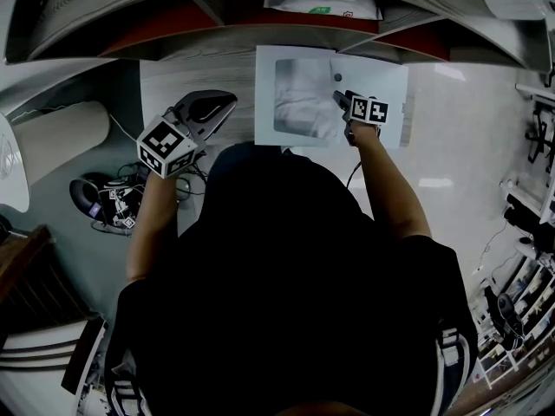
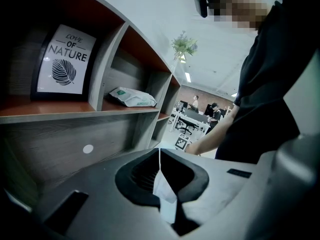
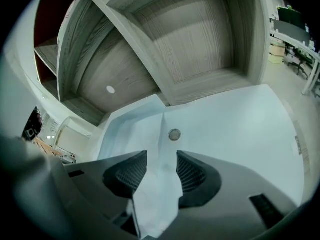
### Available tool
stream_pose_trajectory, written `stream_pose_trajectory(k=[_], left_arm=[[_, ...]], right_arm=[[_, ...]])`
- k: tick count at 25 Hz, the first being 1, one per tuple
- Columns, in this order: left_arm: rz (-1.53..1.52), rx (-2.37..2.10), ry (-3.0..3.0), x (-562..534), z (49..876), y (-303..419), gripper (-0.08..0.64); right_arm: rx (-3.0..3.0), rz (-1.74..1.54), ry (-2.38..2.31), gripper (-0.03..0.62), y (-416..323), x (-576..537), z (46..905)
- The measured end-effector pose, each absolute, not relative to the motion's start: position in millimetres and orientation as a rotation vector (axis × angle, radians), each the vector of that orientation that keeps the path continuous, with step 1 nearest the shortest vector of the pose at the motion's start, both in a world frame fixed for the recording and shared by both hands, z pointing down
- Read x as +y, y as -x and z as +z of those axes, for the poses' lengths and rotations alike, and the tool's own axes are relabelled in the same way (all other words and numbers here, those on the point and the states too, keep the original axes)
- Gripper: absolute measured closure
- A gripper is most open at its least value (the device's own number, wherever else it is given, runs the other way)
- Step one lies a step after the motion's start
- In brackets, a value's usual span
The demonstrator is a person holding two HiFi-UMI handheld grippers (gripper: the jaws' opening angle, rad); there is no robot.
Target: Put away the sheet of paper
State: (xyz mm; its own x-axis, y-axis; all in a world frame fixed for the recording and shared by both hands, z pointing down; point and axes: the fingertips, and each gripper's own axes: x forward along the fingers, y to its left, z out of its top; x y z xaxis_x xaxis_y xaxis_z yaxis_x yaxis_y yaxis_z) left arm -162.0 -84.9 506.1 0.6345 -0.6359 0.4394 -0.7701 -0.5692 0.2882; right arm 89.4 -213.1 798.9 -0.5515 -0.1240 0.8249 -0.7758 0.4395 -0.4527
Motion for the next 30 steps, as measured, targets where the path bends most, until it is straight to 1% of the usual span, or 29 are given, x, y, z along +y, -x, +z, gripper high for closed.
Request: stream_pose_trajectory(k=[14,30], left_arm=[[0.404,-1.095,-2.451,-67.4,493.2,144.7,0.537],[0.414,-1.099,-2.481,-46.6,481.5,124.1,0.537]], right_arm=[[-1.989,1.119,-0.785,0.407,-109.9,-196.9,775.8],[-2.084,1.055,-0.777,0.492,-123.3,-180.9,739.6]])
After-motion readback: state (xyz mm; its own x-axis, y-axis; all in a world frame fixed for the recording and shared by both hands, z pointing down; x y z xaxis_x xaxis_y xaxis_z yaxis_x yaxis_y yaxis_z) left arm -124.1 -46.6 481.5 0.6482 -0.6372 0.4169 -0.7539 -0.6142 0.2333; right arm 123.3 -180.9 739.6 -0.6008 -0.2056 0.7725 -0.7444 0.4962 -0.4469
